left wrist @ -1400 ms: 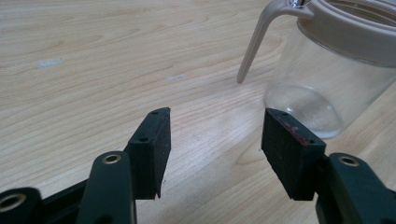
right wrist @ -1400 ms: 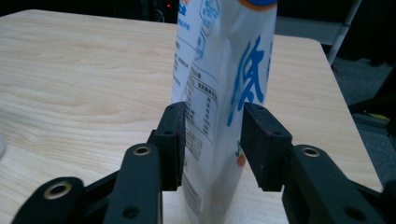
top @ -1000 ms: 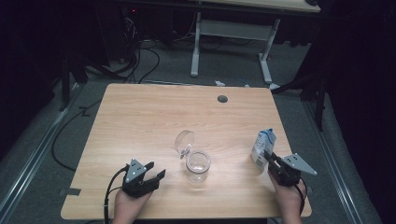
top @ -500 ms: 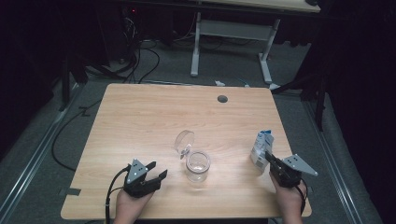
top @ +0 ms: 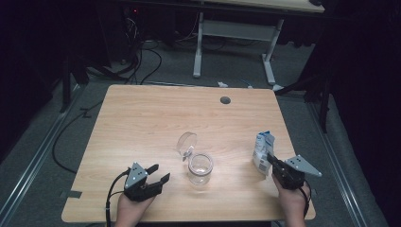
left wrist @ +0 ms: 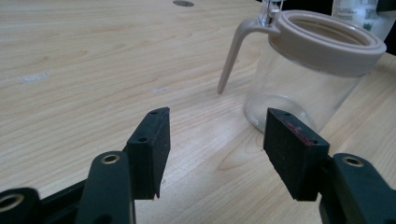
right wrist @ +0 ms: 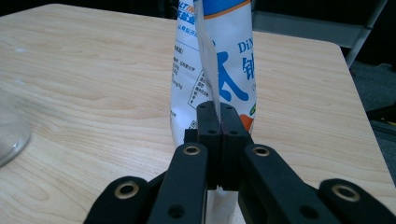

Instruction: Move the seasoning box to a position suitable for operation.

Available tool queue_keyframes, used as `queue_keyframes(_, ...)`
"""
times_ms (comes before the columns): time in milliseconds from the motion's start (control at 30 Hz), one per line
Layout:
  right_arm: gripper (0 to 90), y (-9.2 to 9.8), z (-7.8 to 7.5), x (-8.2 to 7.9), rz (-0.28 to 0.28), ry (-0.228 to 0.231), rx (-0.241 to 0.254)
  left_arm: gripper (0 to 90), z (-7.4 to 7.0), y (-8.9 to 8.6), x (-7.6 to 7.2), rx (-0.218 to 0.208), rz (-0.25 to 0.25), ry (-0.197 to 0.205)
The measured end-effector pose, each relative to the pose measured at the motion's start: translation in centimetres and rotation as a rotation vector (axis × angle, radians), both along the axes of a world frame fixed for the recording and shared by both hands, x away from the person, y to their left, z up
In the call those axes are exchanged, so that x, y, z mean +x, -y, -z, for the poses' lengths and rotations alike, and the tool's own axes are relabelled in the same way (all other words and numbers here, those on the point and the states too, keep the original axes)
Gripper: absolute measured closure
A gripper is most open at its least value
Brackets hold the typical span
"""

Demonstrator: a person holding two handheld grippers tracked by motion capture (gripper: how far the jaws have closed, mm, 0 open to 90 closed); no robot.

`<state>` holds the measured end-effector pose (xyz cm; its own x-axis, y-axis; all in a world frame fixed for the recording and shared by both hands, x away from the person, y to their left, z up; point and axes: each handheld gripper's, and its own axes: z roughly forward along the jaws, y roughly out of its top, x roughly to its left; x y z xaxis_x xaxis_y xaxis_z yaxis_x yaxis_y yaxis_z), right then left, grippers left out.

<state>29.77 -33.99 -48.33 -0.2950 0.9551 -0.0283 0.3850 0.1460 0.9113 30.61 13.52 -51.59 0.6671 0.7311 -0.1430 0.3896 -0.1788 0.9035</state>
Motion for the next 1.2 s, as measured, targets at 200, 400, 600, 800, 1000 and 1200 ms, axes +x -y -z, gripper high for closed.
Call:
queue_keyframes(200, 90.0, -0.8, -0.6, 0.1, -0.025, 0.001, 0.009, 41.9, -0.1, -0.5, 0.0, -0.003, 0.015, -0.012)
queue_keyframes(400, 90.0, -1.3, -1.7, -0.4, -0.048, 0.007, 0.006, 41.8, -0.1, -0.6, -0.4, 0.007, 0.024, -0.009)
queue_keyframes(600, 90.0, -1.2, -3.1, -1.6, -0.049, -0.006, 0.012, 41.8, 0.3, -0.2, -0.7, 0.019, 0.04, 0.008)
queue_keyframes(800, 90.0, -1.6, -3.8, -1.6, -0.073, -0.061, 0.019, 41.8, 0.6, -0.8, -0.7, -0.004, 0.026, 0.004)
queue_keyframes(1000, 90.0, -2.6, -3.8, -0.6, -0.097, -0.14, 0.009, 41.8, 0.7, -0.8, -0.6, -0.018, 0.048, -0.002)
queue_keyframes(1200, 90.0, -3.4, -4.2, 0.4, -0.116, -0.21, -0.033, 41.9, 0.9, -0.4, -0.6, 0.0, 0.076, 0.002)
